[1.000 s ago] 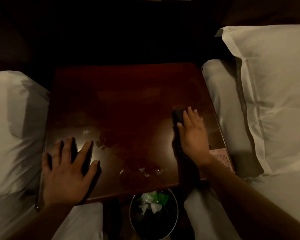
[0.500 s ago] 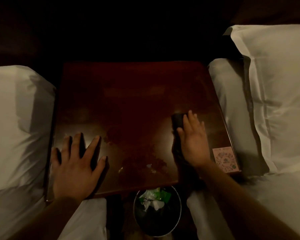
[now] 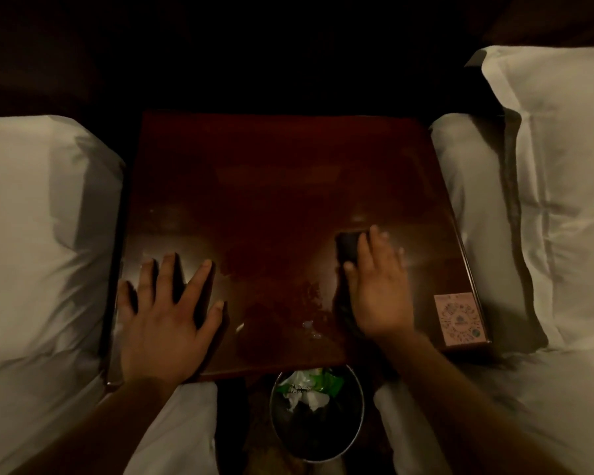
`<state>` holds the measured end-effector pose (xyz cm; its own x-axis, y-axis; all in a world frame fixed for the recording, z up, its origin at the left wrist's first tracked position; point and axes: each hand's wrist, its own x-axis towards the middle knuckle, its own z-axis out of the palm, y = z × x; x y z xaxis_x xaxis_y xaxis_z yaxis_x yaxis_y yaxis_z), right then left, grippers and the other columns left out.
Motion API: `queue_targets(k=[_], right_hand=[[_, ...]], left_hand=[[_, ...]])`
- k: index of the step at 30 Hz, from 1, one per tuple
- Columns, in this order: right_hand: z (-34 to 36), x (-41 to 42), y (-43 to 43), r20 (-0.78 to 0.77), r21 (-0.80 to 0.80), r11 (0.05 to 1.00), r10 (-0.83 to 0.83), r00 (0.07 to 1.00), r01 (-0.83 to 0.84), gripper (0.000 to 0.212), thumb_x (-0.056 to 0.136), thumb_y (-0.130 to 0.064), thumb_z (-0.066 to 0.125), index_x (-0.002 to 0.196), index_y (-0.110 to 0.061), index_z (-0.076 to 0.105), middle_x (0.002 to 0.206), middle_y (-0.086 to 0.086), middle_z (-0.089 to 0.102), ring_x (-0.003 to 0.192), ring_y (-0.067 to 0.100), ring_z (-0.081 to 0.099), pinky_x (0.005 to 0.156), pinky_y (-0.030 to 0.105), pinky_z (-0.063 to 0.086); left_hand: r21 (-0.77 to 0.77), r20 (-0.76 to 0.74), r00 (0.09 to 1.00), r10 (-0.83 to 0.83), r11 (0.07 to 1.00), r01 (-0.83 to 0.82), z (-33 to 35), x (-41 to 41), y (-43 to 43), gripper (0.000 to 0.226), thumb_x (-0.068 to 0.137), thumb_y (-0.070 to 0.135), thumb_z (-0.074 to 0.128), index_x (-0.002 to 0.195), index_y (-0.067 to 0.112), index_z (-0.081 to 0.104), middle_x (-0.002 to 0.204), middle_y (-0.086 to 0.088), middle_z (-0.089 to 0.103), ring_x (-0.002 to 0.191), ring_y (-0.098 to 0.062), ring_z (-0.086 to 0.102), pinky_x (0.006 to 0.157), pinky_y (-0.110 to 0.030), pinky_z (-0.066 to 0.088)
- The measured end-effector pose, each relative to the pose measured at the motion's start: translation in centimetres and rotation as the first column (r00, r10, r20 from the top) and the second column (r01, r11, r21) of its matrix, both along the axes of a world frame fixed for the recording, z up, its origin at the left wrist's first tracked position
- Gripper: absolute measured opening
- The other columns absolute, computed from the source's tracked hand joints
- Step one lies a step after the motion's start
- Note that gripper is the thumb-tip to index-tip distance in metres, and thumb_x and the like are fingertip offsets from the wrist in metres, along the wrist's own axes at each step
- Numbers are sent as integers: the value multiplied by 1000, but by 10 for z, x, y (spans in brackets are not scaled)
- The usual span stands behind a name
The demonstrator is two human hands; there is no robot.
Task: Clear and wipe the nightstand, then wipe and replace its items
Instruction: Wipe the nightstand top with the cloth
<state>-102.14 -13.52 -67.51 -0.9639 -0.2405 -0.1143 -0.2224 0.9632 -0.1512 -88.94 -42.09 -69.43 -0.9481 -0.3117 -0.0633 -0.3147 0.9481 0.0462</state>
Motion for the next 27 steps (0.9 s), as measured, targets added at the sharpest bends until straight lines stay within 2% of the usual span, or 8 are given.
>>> queue_targets(k=[4,7,10,12,15,20,24,27], right_hand=[[5,-18,-10,41,-130,980,-149,988,153,58,105,-33,36,155,-5,22,165,14,10,152,30,6,124,47,9],[0,50,-9,54,-224,968,-101,993,111,60,102,-34,40,155,-15,20,166,8,7,152,29,8,122,50,19],[-9,95,-13,30,-169,985,-18,999,23,60,99,-39,38,154,-21,22,166,5,5,152,24,1,119,45,18],[-13,97,-21,-16,-128,991,31,999,-33,58,101,-41,37,152,-17,28,164,10,13,153,26,3,119,45,16],[-14,63,-24,-39,-49,998,37,999,-39,56,103,-41,34,150,-10,34,161,15,25,151,31,17,120,48,18],[0,-28,-24,-26,-165,965,-213,977,206,51,106,-29,34,151,-4,32,162,17,23,151,33,12,123,45,13],[4,18,-20,-10,-326,933,-167,986,155,42,104,-20,43,144,-9,46,158,10,35,148,27,26,120,42,25],[-7,78,-15,-77,-268,961,43,996,-62,45,100,-26,45,143,-13,46,157,6,37,149,23,26,121,41,24]], left_hand=[[1,6,1000,0,1000,0,0,-1,-1,65,93,69,24,153,43,31,163,-11,26,153,-36,15,118,-61,12],[15,-2,1000,1,1000,-1,-1,-1,-1,65,93,68,27,152,42,33,163,-12,27,153,-37,15,118,-63,12],[6,1,1000,-1,1000,1,0,0,0,64,93,67,29,152,43,33,163,-12,27,153,-36,15,118,-62,12],[3,-4,1000,0,1000,0,0,1,-1,64,93,68,28,152,43,32,163,-12,27,153,-36,15,118,-62,12],[4,12,1000,-2,1000,2,1,-1,-1,65,93,69,25,152,43,32,163,-12,27,153,-35,15,119,-61,11],[16,41,999,-3,1000,3,8,-2,0,64,93,67,27,153,43,31,163,-12,27,153,-36,15,119,-61,10],[21,64,998,2,1000,-3,14,-1,3,65,92,65,31,152,42,35,162,-13,29,152,-37,18,119,-62,13],[26,40,999,13,1000,-14,11,-2,2,66,89,68,30,151,44,36,162,-11,31,151,-37,21,118,-62,15]])
